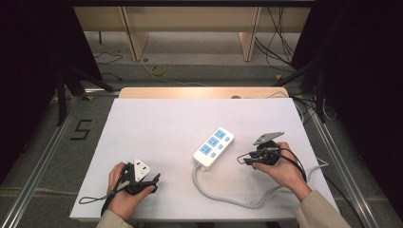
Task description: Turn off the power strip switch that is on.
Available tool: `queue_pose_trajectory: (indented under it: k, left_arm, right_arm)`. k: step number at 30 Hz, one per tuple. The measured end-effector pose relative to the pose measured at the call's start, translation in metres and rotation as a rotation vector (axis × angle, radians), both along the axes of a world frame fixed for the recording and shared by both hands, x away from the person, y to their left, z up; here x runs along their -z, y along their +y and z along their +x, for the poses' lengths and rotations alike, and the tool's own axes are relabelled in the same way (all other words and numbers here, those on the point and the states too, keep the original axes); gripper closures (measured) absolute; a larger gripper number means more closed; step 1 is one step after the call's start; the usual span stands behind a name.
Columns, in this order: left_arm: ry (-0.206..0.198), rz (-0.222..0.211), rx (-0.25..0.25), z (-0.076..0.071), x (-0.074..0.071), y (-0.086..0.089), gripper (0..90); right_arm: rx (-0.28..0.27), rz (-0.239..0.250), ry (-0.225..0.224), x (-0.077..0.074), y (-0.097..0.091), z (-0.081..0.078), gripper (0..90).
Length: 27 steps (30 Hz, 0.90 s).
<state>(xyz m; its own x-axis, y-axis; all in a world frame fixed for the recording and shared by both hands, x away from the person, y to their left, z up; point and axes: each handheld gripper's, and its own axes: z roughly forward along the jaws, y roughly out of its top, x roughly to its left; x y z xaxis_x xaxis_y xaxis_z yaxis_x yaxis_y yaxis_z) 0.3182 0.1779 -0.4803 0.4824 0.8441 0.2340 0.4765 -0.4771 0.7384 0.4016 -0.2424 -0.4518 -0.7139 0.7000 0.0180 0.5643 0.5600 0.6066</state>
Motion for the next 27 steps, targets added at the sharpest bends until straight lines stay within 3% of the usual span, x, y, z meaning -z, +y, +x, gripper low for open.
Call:
queue_pose_trajectory:
  k: [8, 27]
  left_arm:
    - [-0.003, 0.002, 0.001, 0.0, 0.0, 0.0, 23.0]
    - [-0.001, -0.003, 0.005, 0.001, 0.001, 0.0, 23.0]
  right_arm:
    - [0.011, 0.026, -0.032, 0.007, -0.007, -0.015, 52.2]
    - [0.035, 0.105, -0.101, 0.013, -0.025, -0.044, 48.1]
